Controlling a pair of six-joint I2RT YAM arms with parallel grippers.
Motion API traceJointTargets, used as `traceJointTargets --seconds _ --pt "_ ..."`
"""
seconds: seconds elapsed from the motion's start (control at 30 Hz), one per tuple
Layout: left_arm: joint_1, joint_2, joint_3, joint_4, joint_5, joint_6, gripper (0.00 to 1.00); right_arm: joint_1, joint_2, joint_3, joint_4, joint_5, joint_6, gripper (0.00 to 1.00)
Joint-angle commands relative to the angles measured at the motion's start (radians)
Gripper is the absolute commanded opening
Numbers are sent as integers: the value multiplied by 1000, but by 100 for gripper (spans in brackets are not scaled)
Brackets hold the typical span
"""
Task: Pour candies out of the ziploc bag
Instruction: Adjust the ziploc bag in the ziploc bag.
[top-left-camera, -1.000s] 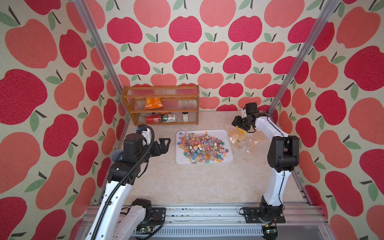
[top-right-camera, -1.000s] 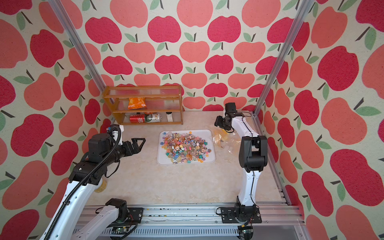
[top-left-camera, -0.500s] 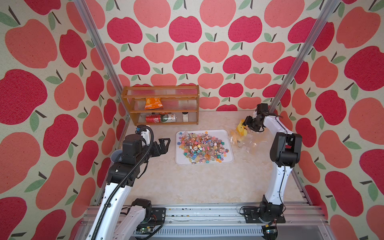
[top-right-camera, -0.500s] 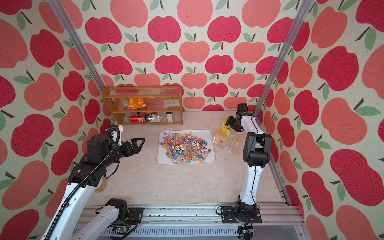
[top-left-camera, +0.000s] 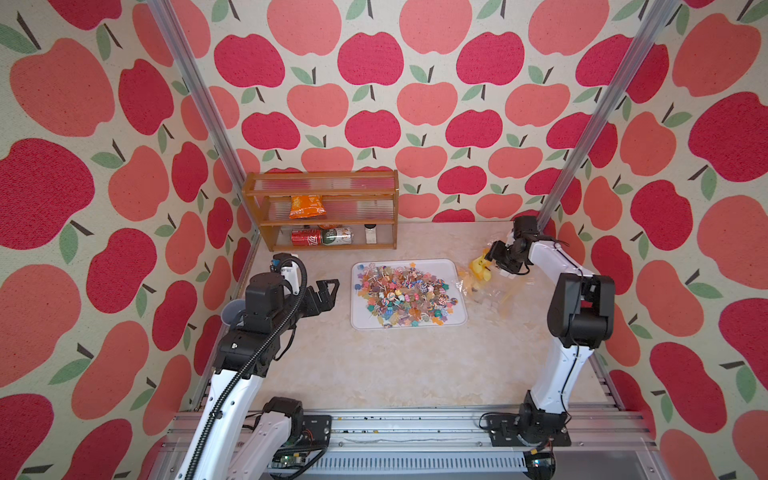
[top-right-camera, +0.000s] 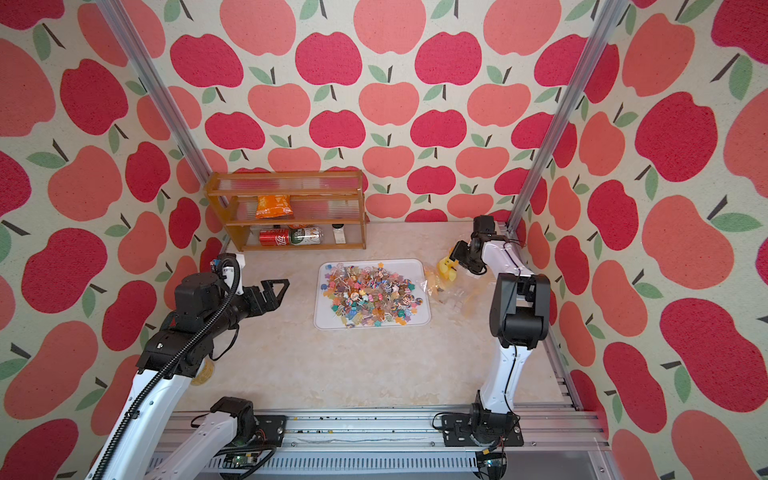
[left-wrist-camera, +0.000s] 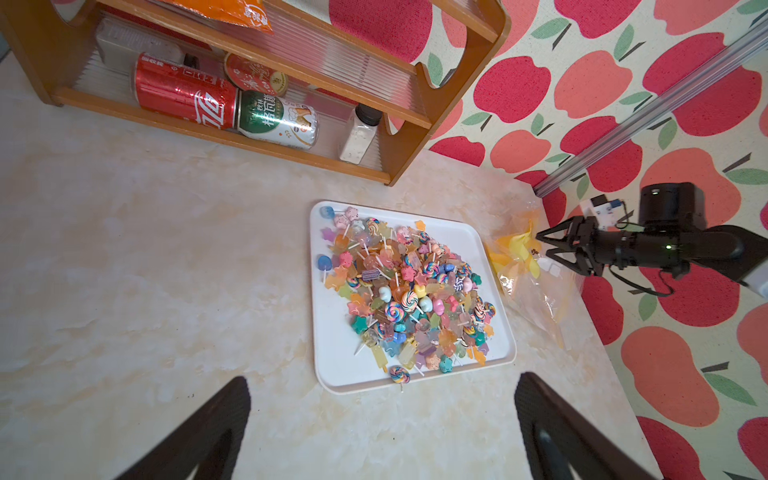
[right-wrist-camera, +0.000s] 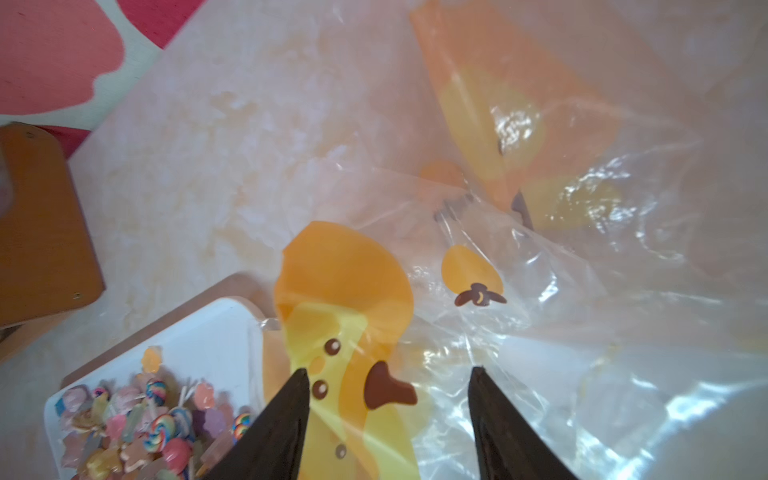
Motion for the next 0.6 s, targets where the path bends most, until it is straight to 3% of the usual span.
traceJointTargets --seconds 0.0,0.27,0.57 --pt "6 -18 -38 36 -84 28 99 13 -155 -33 43 34 -30 63" --pt "7 -41 -96 92 -293 43 99 50 -459 -263 141 165 -171 64" --pt "7 4 -147 180 -338 49 99 100 -781 -678 353 359 -345 69"
